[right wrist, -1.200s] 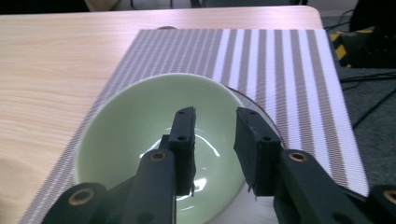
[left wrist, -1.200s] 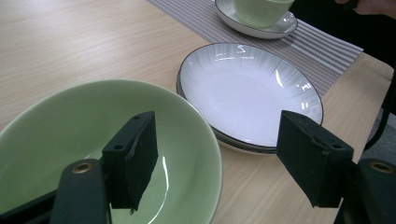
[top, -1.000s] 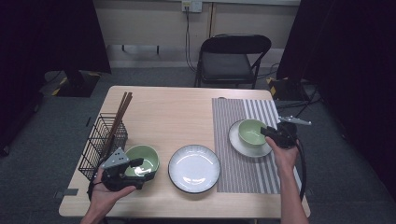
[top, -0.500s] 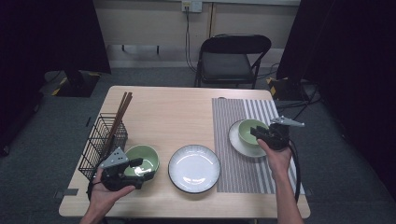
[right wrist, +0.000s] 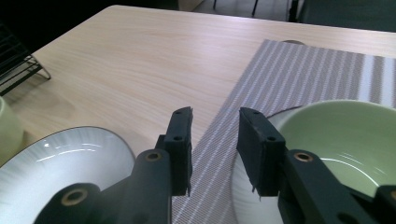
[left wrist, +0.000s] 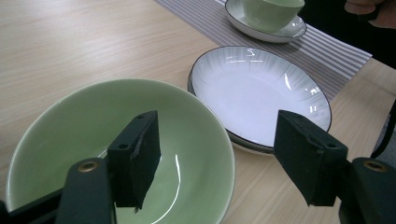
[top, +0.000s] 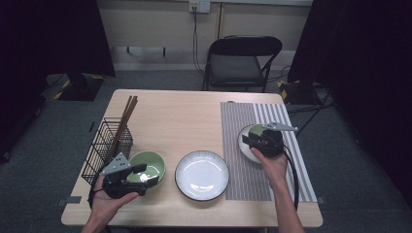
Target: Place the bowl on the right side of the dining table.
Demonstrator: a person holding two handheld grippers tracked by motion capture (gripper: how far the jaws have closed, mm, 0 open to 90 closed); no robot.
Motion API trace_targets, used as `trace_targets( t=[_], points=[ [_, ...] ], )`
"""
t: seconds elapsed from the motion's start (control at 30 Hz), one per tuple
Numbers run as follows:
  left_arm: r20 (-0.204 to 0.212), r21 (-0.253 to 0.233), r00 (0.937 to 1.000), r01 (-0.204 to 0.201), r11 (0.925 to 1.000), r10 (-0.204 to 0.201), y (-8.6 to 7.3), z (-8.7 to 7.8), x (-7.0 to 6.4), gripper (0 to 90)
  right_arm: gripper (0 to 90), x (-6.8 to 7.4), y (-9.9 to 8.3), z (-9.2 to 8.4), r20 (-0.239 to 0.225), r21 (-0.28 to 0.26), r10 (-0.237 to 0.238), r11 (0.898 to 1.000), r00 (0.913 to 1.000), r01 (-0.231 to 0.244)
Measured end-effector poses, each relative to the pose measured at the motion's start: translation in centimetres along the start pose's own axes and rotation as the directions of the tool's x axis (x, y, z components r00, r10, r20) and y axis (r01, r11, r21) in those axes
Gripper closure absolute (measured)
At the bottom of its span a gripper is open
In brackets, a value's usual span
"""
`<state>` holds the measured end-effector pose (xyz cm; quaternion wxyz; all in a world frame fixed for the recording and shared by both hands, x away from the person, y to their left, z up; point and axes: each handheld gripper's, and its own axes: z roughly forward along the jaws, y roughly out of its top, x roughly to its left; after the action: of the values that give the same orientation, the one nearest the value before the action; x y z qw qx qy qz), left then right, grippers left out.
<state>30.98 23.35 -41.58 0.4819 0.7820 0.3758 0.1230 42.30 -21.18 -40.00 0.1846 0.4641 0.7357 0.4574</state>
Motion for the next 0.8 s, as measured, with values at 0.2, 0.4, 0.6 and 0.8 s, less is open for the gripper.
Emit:
trace_targets(
  t=[0.2,0.4,0.6,0.8],
  points=[
    [-0.001,-0.005,1.0,-0.003,1.0,0.003,0.0,-0.2,0.2,30.6,64.2,1.8,0.4,1.0,-0.058,-0.002,-0.025,1.0,0.998,0.025],
    [-0.004,-0.014,1.0,-0.007,0.9999,0.007,0.2,-0.3,0.1,29.4,62.8,3.5,1.2,1.6,-0.113,-0.014,-0.043,0.999,0.9927,0.041],
    [-0.004,-0.012,1.0,-0.006,0.9999,0.006,0.2,-0.3,0.1,31.6,61.2,5.6,2.5,2.3,-0.183,-0.036,-0.072,0.997,0.9805,0.066],
    [-0.013,-0.015,0.9999,-0.002,0.9999,0.001,0.1,-0.6,0.2,31.8,61.6,8.1,3.6,3.4,-0.229,-0.046,-0.11,0.994,0.9672,0.102]
  ],
)
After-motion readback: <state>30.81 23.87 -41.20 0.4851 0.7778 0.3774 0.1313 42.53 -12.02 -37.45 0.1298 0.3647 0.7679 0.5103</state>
